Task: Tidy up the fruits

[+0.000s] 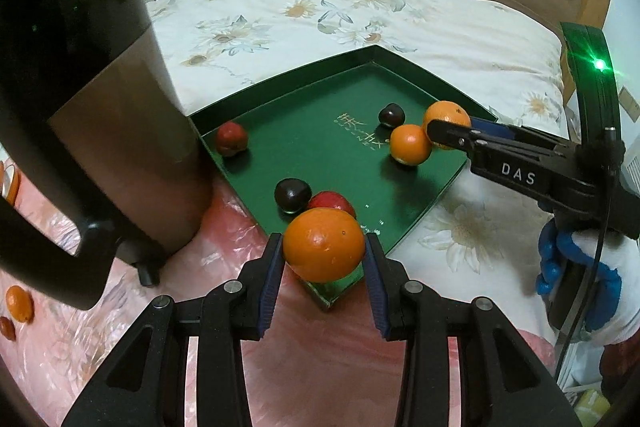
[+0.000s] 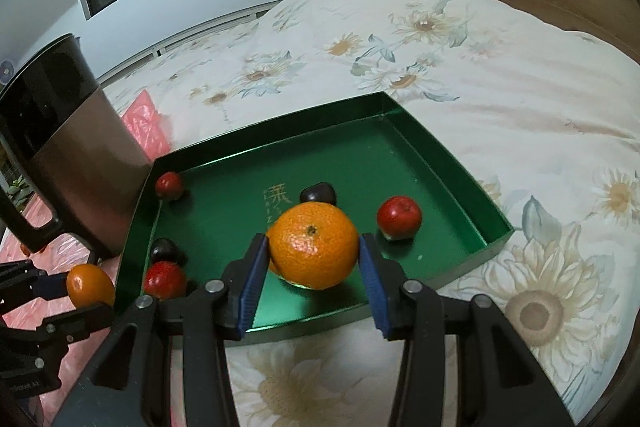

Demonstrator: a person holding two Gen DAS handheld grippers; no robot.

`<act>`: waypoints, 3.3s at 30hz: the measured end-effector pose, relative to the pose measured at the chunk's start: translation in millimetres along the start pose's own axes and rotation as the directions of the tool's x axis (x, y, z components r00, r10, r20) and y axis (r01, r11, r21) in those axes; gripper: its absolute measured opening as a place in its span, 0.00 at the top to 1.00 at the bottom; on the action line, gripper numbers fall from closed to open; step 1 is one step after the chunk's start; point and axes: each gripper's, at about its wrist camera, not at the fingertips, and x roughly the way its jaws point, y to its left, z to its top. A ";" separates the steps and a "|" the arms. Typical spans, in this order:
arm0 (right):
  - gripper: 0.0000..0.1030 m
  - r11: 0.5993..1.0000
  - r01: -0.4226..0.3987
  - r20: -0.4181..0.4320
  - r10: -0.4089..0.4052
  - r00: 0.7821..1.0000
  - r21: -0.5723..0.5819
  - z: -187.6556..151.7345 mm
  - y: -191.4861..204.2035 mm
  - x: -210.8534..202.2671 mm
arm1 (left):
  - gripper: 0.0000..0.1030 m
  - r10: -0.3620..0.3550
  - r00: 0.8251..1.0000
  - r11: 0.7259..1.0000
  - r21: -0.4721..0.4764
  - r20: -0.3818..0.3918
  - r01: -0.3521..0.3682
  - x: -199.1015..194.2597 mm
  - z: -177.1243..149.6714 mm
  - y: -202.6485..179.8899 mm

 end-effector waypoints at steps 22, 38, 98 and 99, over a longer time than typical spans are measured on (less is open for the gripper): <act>0.61 0.998 0.064 0.011 -0.064 0.998 0.023 25.4 -20.7 30.5 | 0.67 0.029 1.000 0.996 0.081 -0.004 -0.029 51.7 41.7 -37.1; 0.34 0.999 0.044 -0.006 -0.044 0.999 0.022 21.3 -8.0 35.0 | 0.57 0.045 0.999 0.997 0.064 -0.011 -0.044 51.7 41.4 -35.2; 0.06 0.920 -0.303 -0.087 0.290 0.953 -0.249 -80.6 266.8 -97.6 | 0.47 0.317 0.948 0.868 -0.390 -0.041 -0.307 -170.6 -188.6 190.3; 0.06 0.916 -0.311 -0.094 0.296 0.950 -0.256 -81.5 274.9 -95.4 | 0.47 0.320 0.946 0.863 -0.398 -0.043 -0.310 -171.7 -192.0 196.0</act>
